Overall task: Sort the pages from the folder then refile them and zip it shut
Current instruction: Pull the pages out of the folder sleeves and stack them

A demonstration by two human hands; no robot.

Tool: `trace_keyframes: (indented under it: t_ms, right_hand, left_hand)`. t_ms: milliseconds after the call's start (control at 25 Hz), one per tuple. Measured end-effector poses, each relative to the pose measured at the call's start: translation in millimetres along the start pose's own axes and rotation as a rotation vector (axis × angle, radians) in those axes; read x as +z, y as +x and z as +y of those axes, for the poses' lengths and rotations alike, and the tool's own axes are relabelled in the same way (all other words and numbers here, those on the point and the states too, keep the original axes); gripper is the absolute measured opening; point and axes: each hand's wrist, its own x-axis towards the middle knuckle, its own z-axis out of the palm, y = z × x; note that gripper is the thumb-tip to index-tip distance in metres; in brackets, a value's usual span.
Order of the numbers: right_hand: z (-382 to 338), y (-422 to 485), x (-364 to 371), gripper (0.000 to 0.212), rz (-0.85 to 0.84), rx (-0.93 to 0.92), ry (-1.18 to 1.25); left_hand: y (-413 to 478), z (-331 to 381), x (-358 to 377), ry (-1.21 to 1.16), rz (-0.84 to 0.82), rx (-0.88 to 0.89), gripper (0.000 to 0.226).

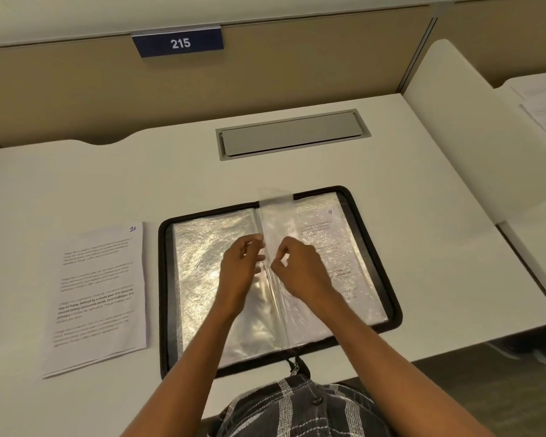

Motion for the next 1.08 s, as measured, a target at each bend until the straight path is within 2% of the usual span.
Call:
trace_keyframes:
  t_ms: [160, 320, 440, 600, 760, 840, 960, 1080]
  right_hand:
    - [-16.0, -10.7, 26.2, 0.008, -0.179, -0.113, 0.111]
    - [-12.6, -8.4, 44.4, 0.007, -0.284, -0.176, 0.311]
    - [1.8, 3.0, 44.9, 0.008, -0.192, -0.188, 0.304]
    - [43.4, 19.6, 38.9, 0.007, -0.058, -0.151, 0.174]
    - [92.7, 27.3, 34.6, 0.022, 0.02, -0.138, 0.084]
    - [113.0, 31.7, 28.5, 0.031, 0.045, -0.166, 0.043]
    - [141.8, 44.0, 8.2, 0.032, 0.152, -0.142, -0.004]
    - [159.0, 61.0, -15.1, 0.034, 0.297, -0.006, -0.02]
  left_hand:
    - [1.9, 1.8, -36.7, -0.068, 0.102, -0.042, 0.015]
    - [9.1, -17.7, -80.4, 0.003, 0.19, -0.091, 0.016]
    - [15.8, -29.6, -110.7, 0.189, 0.282, -0.086, 0.013]
    - [24.0, -34.6, -133.5, 0.492, 0.305, -0.062, 0.015]
    - [33.6, -40.3, -143.5, 0.498, 0.363, -0.095, 0.008]
    - [37.5, -45.1, -145.8, 0.494, 0.411, -0.115, 0.016]
    - [40.9, -45.1, -145.0, 0.509, 0.471, -0.158, 0.023]
    - [42.0, -43.3, -134.6, 0.788, 0.563, -0.086, 0.03]
